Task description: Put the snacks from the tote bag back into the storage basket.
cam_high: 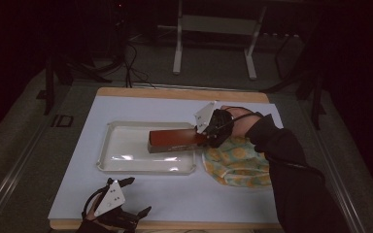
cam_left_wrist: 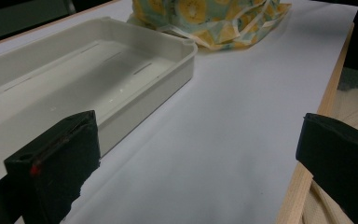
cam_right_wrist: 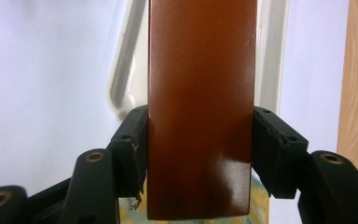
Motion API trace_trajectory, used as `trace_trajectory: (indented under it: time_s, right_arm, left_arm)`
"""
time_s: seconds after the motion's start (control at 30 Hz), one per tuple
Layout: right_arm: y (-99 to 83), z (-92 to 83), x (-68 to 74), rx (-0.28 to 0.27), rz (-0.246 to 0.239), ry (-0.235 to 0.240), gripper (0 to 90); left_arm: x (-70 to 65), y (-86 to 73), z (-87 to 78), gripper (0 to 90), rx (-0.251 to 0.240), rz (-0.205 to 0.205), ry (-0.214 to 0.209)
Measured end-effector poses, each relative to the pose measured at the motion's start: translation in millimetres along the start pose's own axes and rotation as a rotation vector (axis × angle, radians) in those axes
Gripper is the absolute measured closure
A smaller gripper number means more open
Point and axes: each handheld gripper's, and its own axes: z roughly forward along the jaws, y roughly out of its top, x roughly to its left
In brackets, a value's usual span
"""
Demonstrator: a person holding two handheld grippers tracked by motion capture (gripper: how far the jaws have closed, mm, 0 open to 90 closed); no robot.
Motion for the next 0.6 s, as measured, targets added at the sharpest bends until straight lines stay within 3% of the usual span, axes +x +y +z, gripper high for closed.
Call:
trace_trajectory:
  time_s: [0.3, 0.6]
  right_arm:
    - [8.8, 19.0, -1.5, -0.063, 0.007, -0.005, 43.0]
    - [15.7, 46.1, -2.0, -0.071, 0.018, 0.005, 43.0]
  left_arm:
    - [0.4, -0.1, -0.4, 0.0, 0.000, 0.004, -0.002]
    - [0.3, -0.2, -0.8, 0.0, 0.000, 0.006, -0.005]
